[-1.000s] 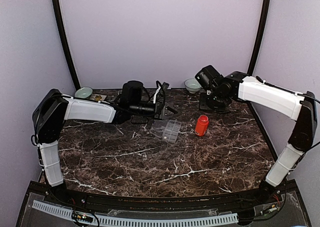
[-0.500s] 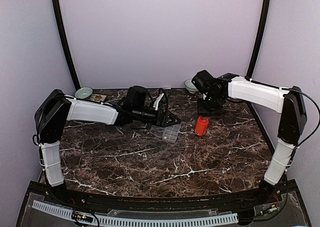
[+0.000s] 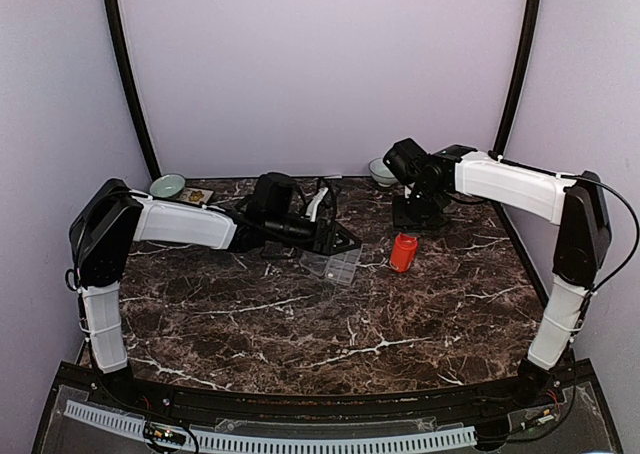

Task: Sort the pills into containers
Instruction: Place the lid of the pill bottle on the pill bottle.

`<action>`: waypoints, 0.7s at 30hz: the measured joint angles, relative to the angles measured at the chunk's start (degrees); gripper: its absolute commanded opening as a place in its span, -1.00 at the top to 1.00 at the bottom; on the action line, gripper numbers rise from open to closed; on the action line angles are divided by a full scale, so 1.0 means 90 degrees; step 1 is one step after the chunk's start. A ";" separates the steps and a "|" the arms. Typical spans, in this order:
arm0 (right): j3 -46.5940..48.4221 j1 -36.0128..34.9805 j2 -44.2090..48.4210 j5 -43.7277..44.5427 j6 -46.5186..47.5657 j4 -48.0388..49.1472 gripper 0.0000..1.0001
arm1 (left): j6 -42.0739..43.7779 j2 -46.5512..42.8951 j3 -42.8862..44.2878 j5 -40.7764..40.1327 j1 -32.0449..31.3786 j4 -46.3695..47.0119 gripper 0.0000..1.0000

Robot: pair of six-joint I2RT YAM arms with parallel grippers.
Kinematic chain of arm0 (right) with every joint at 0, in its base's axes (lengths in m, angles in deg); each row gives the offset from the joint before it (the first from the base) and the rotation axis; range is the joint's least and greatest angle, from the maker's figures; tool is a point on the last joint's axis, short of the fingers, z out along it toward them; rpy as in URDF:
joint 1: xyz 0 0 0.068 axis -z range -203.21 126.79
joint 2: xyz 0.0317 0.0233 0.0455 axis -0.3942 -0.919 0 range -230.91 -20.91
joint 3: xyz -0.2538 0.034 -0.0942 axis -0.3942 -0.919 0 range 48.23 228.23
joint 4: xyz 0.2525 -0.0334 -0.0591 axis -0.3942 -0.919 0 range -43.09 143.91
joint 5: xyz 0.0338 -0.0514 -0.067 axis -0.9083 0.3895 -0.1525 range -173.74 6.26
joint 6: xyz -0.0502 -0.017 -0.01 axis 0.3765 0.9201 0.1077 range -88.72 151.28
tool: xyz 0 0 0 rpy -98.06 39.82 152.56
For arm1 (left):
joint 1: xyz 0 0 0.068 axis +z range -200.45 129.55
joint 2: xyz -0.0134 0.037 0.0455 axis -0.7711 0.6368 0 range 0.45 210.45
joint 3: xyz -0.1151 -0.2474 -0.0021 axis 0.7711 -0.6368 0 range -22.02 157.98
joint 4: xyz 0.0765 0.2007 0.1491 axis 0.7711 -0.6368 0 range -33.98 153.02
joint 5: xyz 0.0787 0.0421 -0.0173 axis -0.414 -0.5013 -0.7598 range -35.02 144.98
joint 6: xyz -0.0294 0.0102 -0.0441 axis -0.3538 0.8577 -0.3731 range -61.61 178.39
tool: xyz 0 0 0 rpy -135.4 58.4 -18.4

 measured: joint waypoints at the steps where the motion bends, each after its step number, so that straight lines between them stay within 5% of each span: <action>1: -0.0002 0.0000 0.0000 -0.0007 0.0000 0.0000 0.03 | 0.0000 0.0000 0.0000 -0.0005 0.0000 0.0000 -0.24; 21: -0.0245 0.0000 -0.0073 -0.0158 -0.0002 0.0100 -0.03 | 0.0049 0.0000 0.0000 -0.0068 0.0000 -0.0027 -0.24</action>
